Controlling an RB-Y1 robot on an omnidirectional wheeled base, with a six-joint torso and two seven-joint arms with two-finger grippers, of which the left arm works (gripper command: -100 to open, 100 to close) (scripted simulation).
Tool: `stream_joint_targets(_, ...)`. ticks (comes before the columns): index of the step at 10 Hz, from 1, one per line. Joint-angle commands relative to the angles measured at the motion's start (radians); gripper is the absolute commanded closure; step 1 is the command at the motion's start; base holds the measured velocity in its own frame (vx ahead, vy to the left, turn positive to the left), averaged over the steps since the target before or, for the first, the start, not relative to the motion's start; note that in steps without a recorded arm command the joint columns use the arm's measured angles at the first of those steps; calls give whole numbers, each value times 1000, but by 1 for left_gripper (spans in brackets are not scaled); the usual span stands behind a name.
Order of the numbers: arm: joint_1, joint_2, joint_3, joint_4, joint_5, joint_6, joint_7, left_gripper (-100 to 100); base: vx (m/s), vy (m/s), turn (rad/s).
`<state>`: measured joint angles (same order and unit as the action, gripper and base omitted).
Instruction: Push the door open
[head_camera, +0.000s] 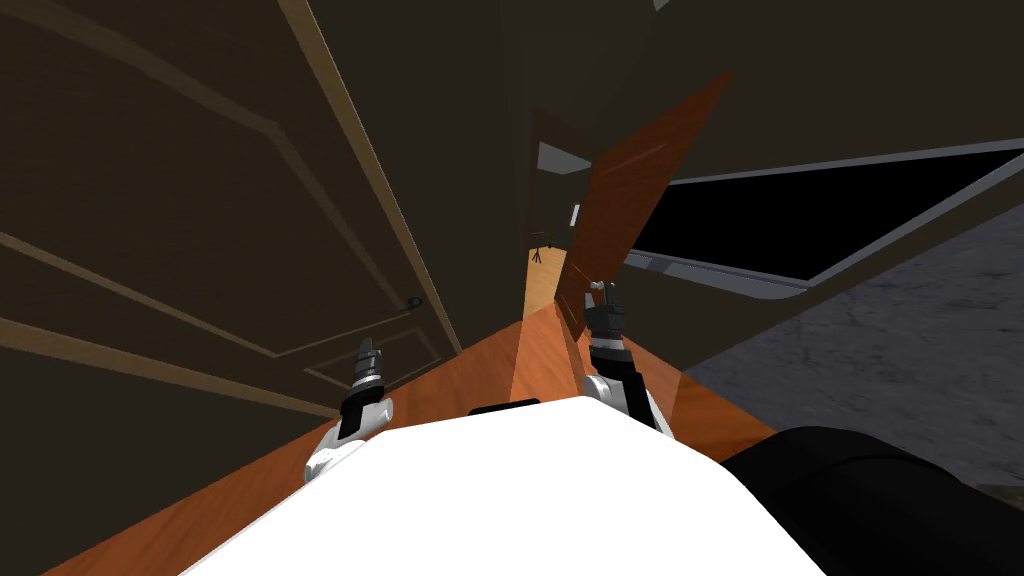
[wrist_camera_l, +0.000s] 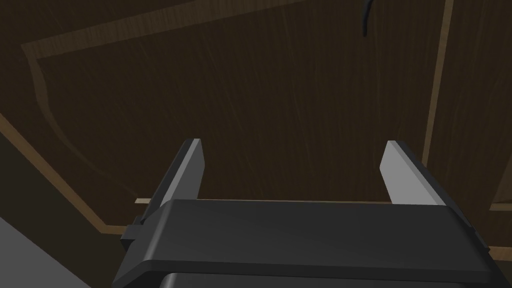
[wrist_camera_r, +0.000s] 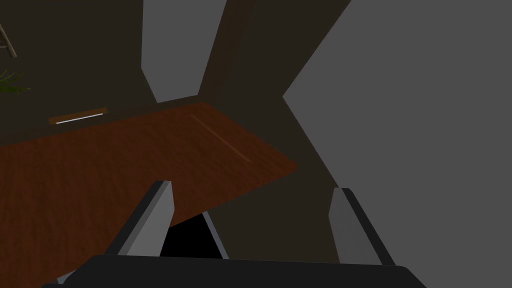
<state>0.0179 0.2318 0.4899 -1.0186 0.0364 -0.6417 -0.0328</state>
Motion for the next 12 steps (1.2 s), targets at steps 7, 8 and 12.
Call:
stream_joint_targets(7,-68,28,71,164,-5,-17,18,-100,41,26,-114)
stream_joint_targets(8,-81,33,85,197,-6,-20,21,-100,77,59,-168)
stream_joint_targets(12,-128,52,134,317,-10,-32,34,-100,68,56,-148)
